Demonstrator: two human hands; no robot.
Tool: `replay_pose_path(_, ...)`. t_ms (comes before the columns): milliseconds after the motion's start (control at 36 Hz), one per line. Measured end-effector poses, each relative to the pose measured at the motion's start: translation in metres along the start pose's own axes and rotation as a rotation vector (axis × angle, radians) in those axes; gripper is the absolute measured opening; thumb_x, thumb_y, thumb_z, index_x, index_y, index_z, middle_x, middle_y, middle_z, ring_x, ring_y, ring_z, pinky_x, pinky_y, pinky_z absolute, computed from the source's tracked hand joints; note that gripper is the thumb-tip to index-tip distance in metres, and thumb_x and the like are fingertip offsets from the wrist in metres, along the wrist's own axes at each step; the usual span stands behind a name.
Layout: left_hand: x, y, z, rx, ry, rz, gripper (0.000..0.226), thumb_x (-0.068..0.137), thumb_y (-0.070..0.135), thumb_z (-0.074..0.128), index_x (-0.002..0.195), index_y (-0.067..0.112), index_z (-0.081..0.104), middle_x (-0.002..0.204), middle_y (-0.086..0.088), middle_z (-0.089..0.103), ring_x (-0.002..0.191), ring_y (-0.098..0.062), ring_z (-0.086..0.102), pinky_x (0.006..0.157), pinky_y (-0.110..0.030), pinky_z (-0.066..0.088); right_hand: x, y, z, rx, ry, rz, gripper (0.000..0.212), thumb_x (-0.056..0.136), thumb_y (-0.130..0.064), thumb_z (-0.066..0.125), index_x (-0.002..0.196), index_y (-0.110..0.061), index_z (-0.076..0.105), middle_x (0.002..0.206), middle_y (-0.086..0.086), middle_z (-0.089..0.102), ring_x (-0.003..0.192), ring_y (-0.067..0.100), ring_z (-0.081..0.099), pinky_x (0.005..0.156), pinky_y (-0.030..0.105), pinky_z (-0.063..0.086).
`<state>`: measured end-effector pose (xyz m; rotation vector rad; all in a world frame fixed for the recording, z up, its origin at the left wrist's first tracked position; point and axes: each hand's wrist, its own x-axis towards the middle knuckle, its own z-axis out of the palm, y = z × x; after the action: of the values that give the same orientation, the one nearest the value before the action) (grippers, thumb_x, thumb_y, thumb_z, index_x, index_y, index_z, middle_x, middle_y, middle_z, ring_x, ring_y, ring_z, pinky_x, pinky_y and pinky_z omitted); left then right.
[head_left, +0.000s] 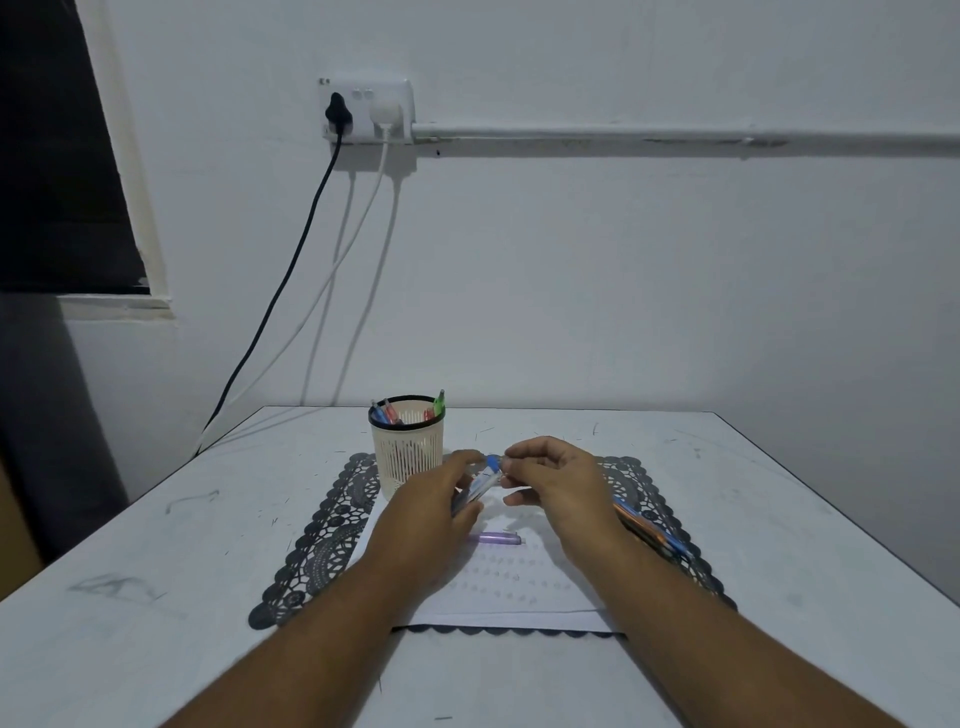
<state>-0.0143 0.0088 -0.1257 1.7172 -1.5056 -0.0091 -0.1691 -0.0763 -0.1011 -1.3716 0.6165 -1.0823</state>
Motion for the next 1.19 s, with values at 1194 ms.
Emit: replay_pose_path(1194, 0.067, 0.002, 0.028, 0.544, -0.092, 0.116, 0.039, 0.100, 0.013, 0.050, 0.131, 0.035, 0.059, 0.111, 0.002, 0.067, 0.102, -0.021, 0.063, 0.081, -0.038, 0.056, 0.024, 0.000, -0.031, 0.036, 0.237, 0.054, 0.012, 0.097, -0.002, 0.058, 0.106, -0.009, 0.061, 0.084, 0.014, 0.078, 0.060, 0.019, 0.067, 0.059, 0.037, 0.057)
